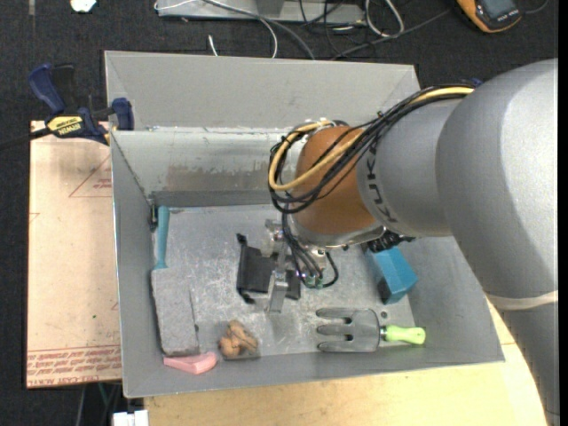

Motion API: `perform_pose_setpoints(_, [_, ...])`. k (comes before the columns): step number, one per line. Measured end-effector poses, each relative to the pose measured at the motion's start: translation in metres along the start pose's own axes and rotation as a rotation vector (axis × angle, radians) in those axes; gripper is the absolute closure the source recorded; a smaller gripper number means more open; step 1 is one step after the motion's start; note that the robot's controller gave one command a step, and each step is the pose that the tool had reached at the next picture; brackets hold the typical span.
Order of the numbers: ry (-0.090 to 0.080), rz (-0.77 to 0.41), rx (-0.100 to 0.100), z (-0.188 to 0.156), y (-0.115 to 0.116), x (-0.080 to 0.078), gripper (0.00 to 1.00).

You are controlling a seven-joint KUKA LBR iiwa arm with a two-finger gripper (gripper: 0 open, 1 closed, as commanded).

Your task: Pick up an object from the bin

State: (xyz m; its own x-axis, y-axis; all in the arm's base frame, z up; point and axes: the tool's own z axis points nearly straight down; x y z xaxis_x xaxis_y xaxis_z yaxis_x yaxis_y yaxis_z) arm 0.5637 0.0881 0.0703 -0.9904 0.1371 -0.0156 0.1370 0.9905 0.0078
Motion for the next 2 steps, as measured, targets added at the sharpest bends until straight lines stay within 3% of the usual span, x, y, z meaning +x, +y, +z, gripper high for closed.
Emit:
perform_pose_setpoints(1, [0.010,-0.058,0.000,0.0045,0.0080,0.0020,1.00])
perform_pose_setpoints(2, [0.010,-0.058,0.000,0.0045,0.0080,0.0020,1.00])
